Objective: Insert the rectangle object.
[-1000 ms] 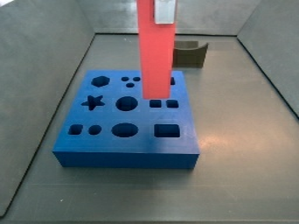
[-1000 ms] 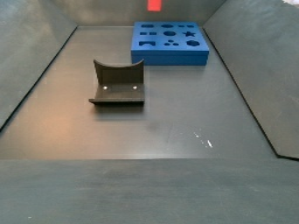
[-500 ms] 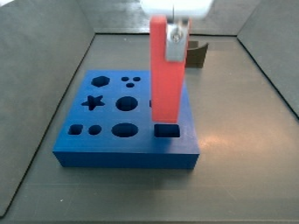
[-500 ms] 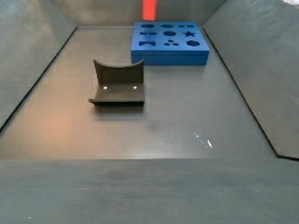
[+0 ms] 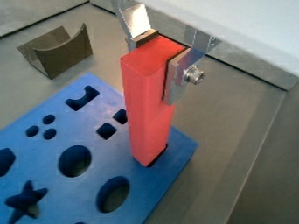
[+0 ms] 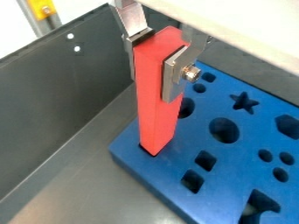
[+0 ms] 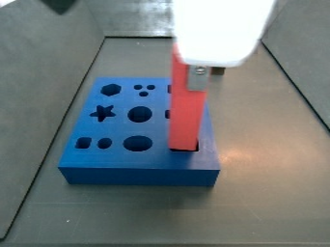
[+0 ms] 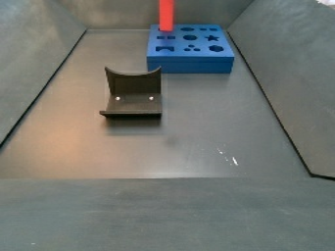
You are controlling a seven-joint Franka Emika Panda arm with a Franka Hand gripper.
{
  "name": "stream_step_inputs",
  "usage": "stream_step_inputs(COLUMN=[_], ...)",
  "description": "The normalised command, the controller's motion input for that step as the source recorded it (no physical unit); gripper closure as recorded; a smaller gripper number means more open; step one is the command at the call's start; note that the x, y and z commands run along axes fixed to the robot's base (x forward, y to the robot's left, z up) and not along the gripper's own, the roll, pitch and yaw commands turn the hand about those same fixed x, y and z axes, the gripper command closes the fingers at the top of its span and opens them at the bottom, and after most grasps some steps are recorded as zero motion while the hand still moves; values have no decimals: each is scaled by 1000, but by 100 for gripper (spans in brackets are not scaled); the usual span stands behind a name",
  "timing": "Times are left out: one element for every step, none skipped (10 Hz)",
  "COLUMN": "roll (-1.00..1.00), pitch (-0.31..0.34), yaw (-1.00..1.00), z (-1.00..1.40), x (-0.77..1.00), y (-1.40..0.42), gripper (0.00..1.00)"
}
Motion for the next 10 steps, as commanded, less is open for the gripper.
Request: stream_step_inputs(roll=[0,0,17,73,114,87,0,7,1,6], pitch=[0,0,0,0,4,0,0,0,0,0], yaw=[14,54,29,0,0,0,0,0,0,0], z=[0,-6,-260,-377,-409,-406,-354,-320,-326,-294], x=[0,0,-63,-54,0,0,0,40,26,17], y=[-83,-17,0,0,0,0,0,0,0,0], gripper=[100,100,100,100,100,100,100,100,100,100])
